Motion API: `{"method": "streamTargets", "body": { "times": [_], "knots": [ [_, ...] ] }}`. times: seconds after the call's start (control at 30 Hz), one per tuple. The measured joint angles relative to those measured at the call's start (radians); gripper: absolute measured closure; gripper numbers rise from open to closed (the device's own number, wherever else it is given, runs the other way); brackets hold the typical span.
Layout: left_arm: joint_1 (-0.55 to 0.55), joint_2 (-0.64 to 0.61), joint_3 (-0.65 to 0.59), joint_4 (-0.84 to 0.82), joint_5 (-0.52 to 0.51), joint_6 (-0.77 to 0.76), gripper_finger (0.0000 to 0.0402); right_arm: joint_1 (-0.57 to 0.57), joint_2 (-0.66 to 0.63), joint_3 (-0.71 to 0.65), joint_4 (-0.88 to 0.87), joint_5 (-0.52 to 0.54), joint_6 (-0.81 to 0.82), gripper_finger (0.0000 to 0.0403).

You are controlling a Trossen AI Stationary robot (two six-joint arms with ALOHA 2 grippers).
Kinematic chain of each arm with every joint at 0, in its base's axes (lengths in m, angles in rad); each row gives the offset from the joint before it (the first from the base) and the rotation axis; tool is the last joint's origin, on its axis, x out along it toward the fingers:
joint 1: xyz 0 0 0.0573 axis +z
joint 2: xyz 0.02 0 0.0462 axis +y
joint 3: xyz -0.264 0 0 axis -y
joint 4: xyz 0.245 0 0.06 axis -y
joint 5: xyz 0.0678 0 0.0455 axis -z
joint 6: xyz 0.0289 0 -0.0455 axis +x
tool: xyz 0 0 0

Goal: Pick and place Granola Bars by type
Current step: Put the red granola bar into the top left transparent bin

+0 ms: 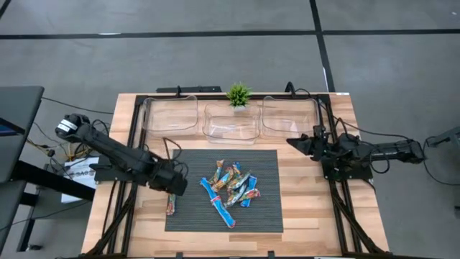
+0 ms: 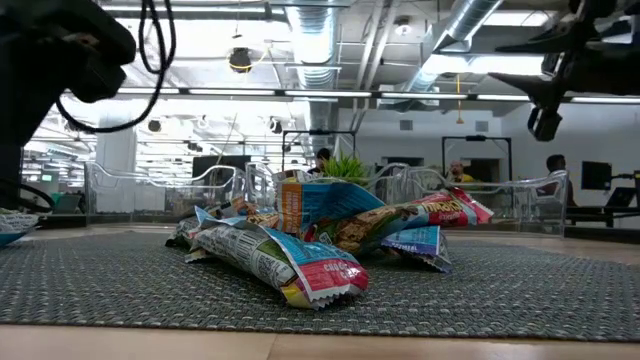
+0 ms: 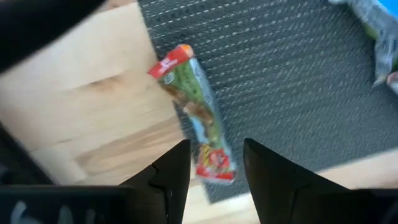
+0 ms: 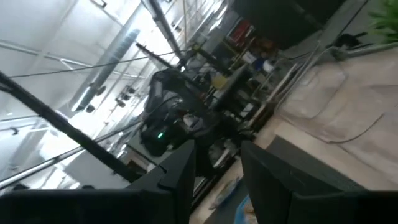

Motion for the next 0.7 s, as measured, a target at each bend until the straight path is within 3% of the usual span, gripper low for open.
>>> {"method": "streamTargets", "body": {
  "times": [0.13, 0.33, 0.53, 0.7],
  "knots": [
    [-0.043, 0.044, 0.0, 0.027, -0.062, -0.062, 0.0261, -0.015, 0.016, 0.0, 0.005, 0.013, 0.0, 0.0282],
    [-0.052, 0.152, 0.0, 0.026, -0.032, -0.062, 0.0261, -0.033, 0.012, 0.0, 0.01, 0.012, 0.001, 0.0282],
    [-0.052, 0.266, 0.0, 0.134, -0.02, -0.047, 0.0261, -0.032, 0.012, 0.0, 0.013, 0.012, 0.001, 0.0282],
    [-0.051, 0.345, 0.0, 0.146, 0.051, -0.021, 0.0262, -0.032, 0.013, 0.006, 0.006, 0.003, -0.016, 0.0282]
  ]
}}
